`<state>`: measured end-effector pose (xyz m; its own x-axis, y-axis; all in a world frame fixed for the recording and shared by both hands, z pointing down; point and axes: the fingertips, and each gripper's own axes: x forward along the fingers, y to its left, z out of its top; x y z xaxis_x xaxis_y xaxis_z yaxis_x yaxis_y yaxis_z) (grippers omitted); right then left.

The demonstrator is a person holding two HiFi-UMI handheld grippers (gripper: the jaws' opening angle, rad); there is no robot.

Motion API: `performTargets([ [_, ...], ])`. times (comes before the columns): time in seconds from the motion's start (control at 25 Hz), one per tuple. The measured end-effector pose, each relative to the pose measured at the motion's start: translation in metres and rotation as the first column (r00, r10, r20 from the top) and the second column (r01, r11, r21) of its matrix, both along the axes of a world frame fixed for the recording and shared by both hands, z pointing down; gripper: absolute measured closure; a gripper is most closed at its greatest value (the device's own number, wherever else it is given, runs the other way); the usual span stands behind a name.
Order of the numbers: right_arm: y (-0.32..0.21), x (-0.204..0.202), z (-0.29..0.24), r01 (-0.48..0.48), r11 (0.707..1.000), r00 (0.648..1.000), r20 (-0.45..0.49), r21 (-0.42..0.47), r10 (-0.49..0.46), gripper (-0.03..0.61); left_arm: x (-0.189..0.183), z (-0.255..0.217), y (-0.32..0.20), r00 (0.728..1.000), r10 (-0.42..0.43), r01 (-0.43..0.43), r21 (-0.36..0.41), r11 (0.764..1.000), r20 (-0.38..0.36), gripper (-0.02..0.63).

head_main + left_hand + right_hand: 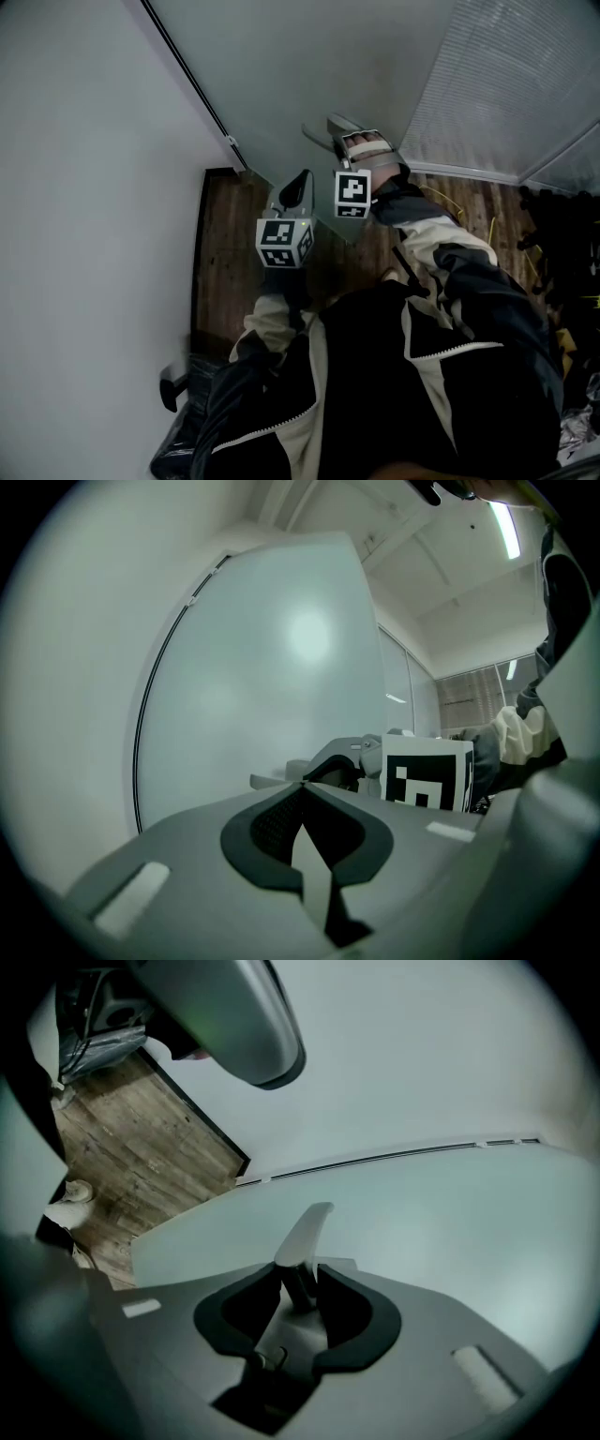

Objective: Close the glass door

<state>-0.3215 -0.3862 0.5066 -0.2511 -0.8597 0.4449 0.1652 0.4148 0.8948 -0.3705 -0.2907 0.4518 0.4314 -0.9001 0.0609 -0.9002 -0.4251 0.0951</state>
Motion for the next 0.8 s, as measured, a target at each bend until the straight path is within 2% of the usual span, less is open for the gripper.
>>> performTargets([
  [0.36, -0.03, 0.015, 0.004, -0.03, 1.0, 0.999, -0.017, 0.003, 0.03, 0.449, 0.014, 0.003, -0.008, 0.999, 0.025, -0.025, -0.003, 1.0, -0.024, 0.607],
  [0.8, -0.083, 0.057, 0.002, -0.105, 0.994, 0.994, -0.038, 0.044, 0.106, 0.451, 0.039, 0.001, -0.017, 0.999, 0.035, -0.035, -0.015, 0.999, -0.004, 0.608],
])
